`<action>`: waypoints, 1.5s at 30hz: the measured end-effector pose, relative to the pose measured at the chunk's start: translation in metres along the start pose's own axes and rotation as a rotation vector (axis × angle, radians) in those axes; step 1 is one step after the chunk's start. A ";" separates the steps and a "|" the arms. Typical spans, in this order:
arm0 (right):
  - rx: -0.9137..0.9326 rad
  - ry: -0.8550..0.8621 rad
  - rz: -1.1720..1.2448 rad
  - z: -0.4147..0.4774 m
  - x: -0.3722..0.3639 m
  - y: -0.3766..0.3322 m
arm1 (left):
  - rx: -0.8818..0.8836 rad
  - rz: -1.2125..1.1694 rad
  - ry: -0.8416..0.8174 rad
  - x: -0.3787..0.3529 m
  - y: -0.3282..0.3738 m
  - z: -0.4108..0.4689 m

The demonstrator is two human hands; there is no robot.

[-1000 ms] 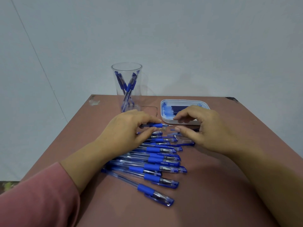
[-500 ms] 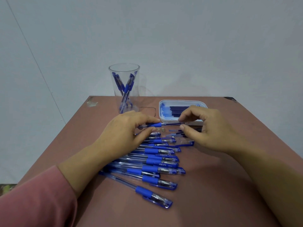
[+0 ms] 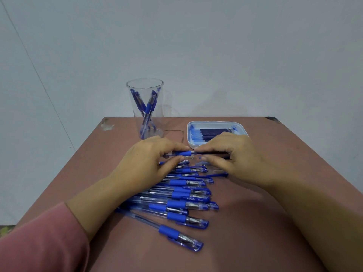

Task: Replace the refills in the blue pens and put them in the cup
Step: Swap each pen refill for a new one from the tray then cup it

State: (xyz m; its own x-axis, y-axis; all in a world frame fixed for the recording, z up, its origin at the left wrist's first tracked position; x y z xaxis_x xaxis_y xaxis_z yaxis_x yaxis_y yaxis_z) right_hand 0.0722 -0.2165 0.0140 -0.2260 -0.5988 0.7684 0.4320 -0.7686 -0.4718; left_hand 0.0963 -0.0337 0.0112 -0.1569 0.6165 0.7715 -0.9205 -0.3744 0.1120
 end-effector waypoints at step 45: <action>-0.165 -0.281 -0.238 0.009 -0.014 0.027 | 0.052 0.015 0.015 0.009 -0.009 0.000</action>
State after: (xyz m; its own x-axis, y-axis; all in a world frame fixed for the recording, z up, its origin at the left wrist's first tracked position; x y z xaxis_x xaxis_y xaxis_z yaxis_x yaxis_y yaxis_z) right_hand 0.0949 -0.2273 -0.0053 -0.0457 -0.3322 0.9421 0.2448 -0.9180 -0.3118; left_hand 0.1027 -0.0246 0.0170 -0.1756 0.6206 0.7642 -0.8983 -0.4186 0.1335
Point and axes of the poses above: each hand's wrist, its own z-axis towards the middle knuckle, its own x-axis out of the back of the hand, y = z × x, the point moved 6 cm from there along z, towards the middle knuckle, and after that the axes turned 12 degrees about -x, right-handed, at the moved point
